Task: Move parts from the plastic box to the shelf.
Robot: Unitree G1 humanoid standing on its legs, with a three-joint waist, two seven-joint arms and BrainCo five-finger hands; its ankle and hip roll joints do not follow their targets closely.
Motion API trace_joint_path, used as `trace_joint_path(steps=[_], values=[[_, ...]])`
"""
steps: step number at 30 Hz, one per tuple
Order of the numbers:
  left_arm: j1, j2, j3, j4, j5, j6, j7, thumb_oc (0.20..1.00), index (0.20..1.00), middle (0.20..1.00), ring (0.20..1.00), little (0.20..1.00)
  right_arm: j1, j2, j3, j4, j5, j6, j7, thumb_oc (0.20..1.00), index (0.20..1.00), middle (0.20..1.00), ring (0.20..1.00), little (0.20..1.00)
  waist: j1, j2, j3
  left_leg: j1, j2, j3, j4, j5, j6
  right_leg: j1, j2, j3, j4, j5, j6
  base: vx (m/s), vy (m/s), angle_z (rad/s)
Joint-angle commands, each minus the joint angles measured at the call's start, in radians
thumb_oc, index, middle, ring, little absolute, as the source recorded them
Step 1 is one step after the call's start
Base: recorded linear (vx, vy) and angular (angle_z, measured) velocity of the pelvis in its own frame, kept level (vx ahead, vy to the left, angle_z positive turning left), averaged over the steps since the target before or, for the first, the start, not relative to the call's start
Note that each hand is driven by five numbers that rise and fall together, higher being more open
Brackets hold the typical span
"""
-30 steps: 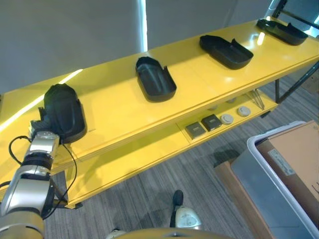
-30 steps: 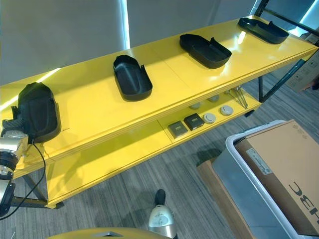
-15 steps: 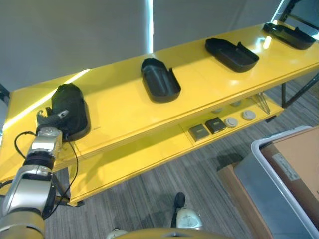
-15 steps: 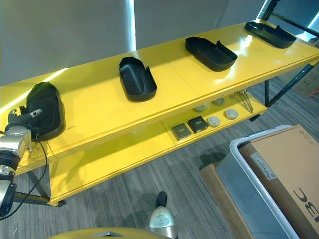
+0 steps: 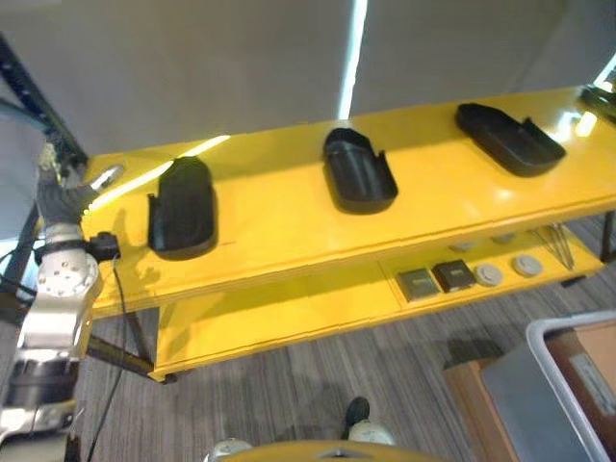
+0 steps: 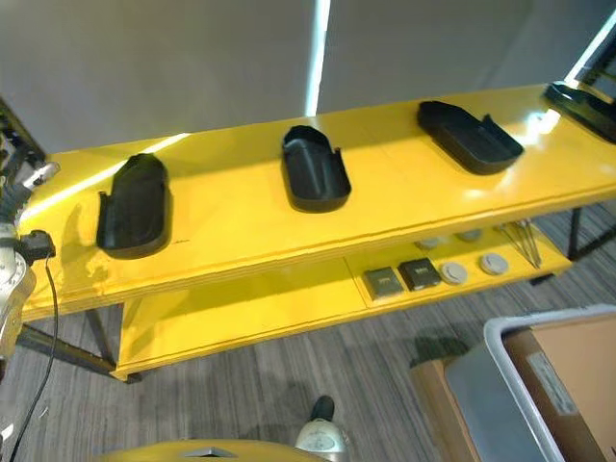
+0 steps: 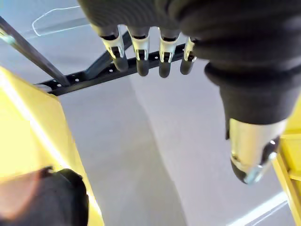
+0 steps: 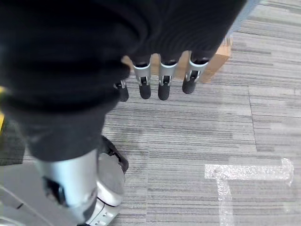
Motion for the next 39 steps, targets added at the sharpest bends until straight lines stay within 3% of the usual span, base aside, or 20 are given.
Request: trace_joint_path(steps=[1,2,3,4,5,10,16,24,39], values=[[0.017,-0.005,0.018,-0.095,-0.122,-0.041,-0.231,1.0,1.0,1.0,1.0,1.0,0.002,0.024,-0.034,0.034,-0.013,0.012,-0.024,1.0,1.0,1.0,1.0,1.0,0.019,0.002,0.019,-0.109,0.014,-0.048,0.07,-0.034,0.046,0.082,-0.08,-0.036,0.097,-0.185,0.098,-0.04,0.035,0.14],[0.042,-0.022,0.009,-0.106,-0.164,-0.035,-0.256,1.0,1.0,1.0,1.0,1.0,0.003,0.024,-0.036,0.037,-0.011,0.009,-0.026,1.0,1.0,1.0,1.0,1.0,0.024,0.003,0.019,-0.111,0.012,-0.051,0.07,-0.034,0.047,0.082,-0.08,-0.039,0.098,-0.185,0.098,-0.04,0.037,0.2],[0.068,-0.061,-0.016,-0.111,-0.282,0.001,-0.3,0.545,0.545,0.545,0.545,0.545,-0.001,0.024,-0.035,0.044,-0.006,0.006,-0.028,1.0,1.0,1.0,1.0,1.0,0.032,0.004,0.018,-0.112,0.01,-0.054,0.068,-0.034,0.049,0.083,-0.08,-0.045,0.099,-0.185,0.098,-0.02,0.02,0.16],[0.074,-0.072,-0.024,-0.11,-0.31,0.01,-0.308,0.467,0.467,0.467,0.467,0.467,-0.002,0.024,-0.034,0.044,-0.004,0.007,-0.028,1.0,1.0,1.0,1.0,1.0,0.033,0.004,0.017,-0.112,0.009,-0.054,0.068,-0.034,0.049,0.084,-0.08,-0.046,0.099,-0.185,0.097,-0.02,0.017,0.19],[0.097,-0.117,-0.06,-0.1,-0.333,0.006,-0.322,0.2,0.2,0.2,0.2,0.2,-0.009,0.025,-0.031,0.046,-0.002,0.014,-0.028,1.0,1.0,1.0,1.0,1.0,0.038,0.004,0.017,-0.112,0.009,-0.053,0.067,-0.034,0.051,0.086,-0.079,-0.05,0.097,-0.183,0.097,-0.01,0.006,0.09],[0.115,-0.181,-0.167,-0.066,-0.329,-0.066,-0.365,0.2,0.2,0.2,0.2,0.2,-0.028,0.024,-0.006,0.068,0.031,0.006,-0.032,1.0,1.0,1.0,1.0,1.0,0.044,0.003,0.02,-0.109,0.008,-0.053,0.065,-0.033,0.055,0.089,-0.076,-0.05,0.097,-0.181,0.092,0.0,0.0,0.01],[0.092,-0.184,-0.249,-0.046,-0.227,-0.146,-0.305,0.2,0.2,0.2,0.2,0.2,-0.037,0.019,0.015,0.078,0.04,0.007,-0.026,1.0,1.0,1.0,1.0,1.0,0.033,0.0,0.015,-0.1,0.007,-0.042,0.058,-0.032,0.057,0.088,-0.073,-0.041,0.093,-0.176,0.089,0.0,-0.001,-0.01],[0.01,-0.194,-0.298,0.086,-0.146,-0.182,-0.139,0.2,0.2,0.2,0.2,0.2,-0.025,0.014,0.035,0.081,0.026,-0.002,-0.02,1.0,1.0,1.0,1.0,1.0,-0.005,-0.007,0.008,-0.087,0.017,-0.017,0.059,-0.032,0.053,0.083,-0.07,-0.018,0.087,-0.171,0.087,0.01,-0.01,-0.05],[-0.023,-0.223,-0.295,0.285,-0.115,-0.191,-0.047,0.2,0.2,0.2,0.2,0.2,-0.014,0.005,0.03,0.063,-0.007,-0.006,-0.011,1.0,1.0,1.0,1.0,1.0,-0.035,-0.013,0.011,-0.09,0.029,0.005,0.08,-0.04,0.051,0.068,-0.071,0.002,0.092,-0.172,0.084,0.0,-0.005,-0.07]])
